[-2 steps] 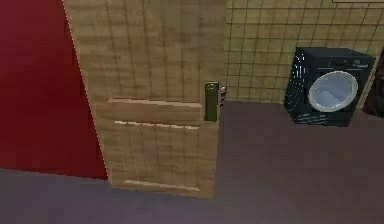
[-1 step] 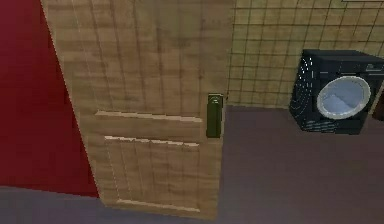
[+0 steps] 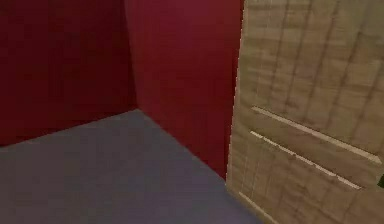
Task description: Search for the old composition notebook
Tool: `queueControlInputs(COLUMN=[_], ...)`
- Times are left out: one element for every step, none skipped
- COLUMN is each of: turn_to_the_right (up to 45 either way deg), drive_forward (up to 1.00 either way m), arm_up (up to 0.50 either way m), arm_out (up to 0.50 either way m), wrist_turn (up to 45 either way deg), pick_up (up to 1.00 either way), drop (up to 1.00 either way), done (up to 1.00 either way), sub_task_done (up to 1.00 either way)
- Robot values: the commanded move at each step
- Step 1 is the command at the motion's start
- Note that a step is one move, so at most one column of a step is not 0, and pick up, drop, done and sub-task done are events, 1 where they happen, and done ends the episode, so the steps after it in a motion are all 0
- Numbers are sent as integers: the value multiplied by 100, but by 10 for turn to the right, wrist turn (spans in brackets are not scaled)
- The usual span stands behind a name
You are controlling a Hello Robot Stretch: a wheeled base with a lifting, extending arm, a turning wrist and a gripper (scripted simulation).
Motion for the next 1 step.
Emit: queueControlInputs(turn_to_the_right=[-420], drive_forward=[0], arm_up=[0], arm_out=[0], wrist_turn=[0], pick_up=[0], drop=[0], done=[0], sub_task_done=[0])
